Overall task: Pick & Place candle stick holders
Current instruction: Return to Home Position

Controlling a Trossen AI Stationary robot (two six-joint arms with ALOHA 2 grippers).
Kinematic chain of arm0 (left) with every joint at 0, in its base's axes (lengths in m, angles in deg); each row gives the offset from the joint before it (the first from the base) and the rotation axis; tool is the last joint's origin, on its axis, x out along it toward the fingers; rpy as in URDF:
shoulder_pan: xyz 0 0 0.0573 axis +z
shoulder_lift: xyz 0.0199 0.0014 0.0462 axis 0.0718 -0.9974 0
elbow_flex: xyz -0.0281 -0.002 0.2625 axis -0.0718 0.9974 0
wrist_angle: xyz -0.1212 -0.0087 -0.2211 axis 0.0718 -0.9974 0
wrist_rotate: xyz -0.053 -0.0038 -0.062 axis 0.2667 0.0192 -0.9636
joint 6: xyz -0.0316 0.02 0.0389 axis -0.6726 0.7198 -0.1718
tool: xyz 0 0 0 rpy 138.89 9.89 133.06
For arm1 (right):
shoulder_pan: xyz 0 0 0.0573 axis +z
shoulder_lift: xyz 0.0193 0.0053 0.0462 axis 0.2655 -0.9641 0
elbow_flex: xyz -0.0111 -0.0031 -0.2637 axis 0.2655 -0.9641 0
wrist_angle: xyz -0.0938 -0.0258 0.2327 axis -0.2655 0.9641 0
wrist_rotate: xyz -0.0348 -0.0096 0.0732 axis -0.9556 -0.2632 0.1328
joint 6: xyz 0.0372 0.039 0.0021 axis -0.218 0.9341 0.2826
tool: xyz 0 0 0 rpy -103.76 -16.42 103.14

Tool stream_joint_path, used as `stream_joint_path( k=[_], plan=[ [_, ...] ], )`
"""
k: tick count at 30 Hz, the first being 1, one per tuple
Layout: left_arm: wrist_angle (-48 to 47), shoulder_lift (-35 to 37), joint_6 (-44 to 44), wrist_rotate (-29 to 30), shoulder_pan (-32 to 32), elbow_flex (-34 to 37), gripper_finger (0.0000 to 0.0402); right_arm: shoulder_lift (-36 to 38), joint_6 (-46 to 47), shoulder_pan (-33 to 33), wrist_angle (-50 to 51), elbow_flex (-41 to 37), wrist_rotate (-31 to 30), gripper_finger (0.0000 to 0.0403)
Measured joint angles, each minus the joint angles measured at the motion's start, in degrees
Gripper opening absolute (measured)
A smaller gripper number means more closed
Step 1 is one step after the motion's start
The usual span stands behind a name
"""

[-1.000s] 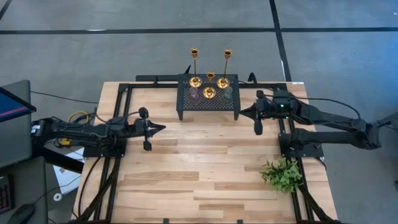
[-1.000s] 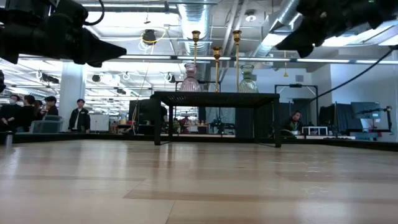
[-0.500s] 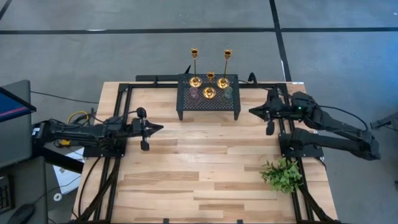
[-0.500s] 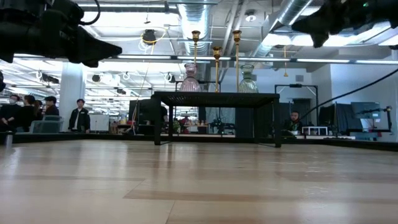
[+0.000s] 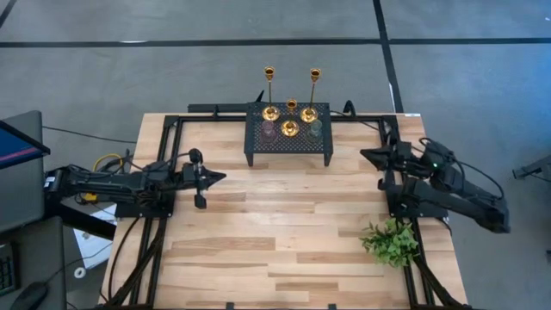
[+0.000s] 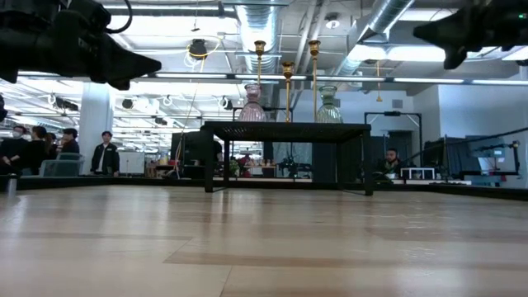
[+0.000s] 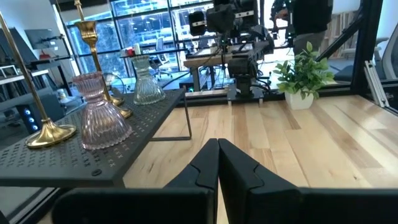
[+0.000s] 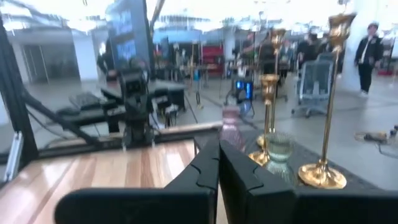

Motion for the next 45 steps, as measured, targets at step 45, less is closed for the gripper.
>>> stream_joint_path(
  k=[45],
  plan=[
    [-0.44,-0.59,-1.95,-0.24,-0.11,0.00,0.0008,5.06,0.87,0.11,-12.34,-17.63,-7.32,0.0000]
  ],
)
